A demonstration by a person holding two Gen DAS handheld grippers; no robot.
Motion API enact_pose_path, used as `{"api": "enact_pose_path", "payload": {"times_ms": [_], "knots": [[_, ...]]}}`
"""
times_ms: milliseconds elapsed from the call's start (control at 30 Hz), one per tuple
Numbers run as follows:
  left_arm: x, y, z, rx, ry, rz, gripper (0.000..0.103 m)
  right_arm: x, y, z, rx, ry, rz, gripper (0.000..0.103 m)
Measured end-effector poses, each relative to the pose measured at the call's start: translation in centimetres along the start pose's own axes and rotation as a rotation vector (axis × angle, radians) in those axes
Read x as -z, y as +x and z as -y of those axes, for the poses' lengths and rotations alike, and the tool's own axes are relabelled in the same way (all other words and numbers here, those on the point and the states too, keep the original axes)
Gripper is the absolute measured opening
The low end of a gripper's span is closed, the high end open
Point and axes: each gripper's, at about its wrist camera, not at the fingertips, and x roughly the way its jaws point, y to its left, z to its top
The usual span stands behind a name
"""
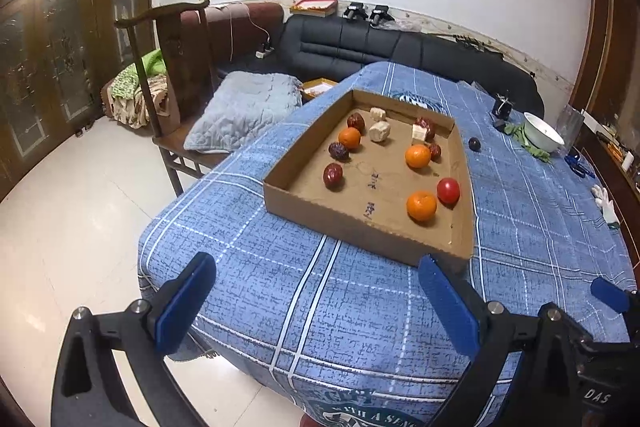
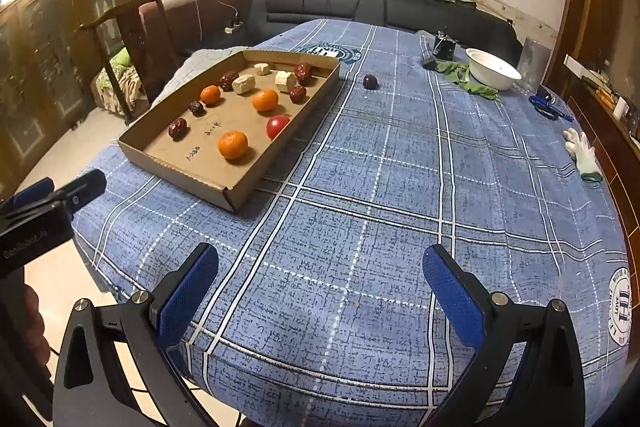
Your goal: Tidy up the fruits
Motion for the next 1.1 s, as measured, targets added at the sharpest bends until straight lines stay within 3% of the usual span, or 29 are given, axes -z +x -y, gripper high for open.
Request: {"api": "enact_pose_path", "payload": {"times_ms": [400,700,833,933,1100], "knots": [[-0.8,-1.4,2.6,-0.066,0.098,0.063,0.103,-0.1,0.1,0.1,0.001,-0.004,0.006,0.103],[-1.2,-1.3,2.5,0.049,0.057,0.036,0.103,0.1,0.2,0.6,0.017,0.01,0.0,0.103],[-1.1,-1.8,2.0,0.212,0.042,0.064,0.103,0.2,0.0,0.7,0.028,0.006,0.003,0.103],[-1.3,-1.8,2.0,0.186,0.007,0.062,0.103,0.4,0.0,0.7,0.033,0.004,-0.001,0.103],[-1.5,-1.5,3.4,0.155,0.078,0.037,0.103,0.5,0.0,0.8,0.038,0.007,-0.005,0.103]]}}
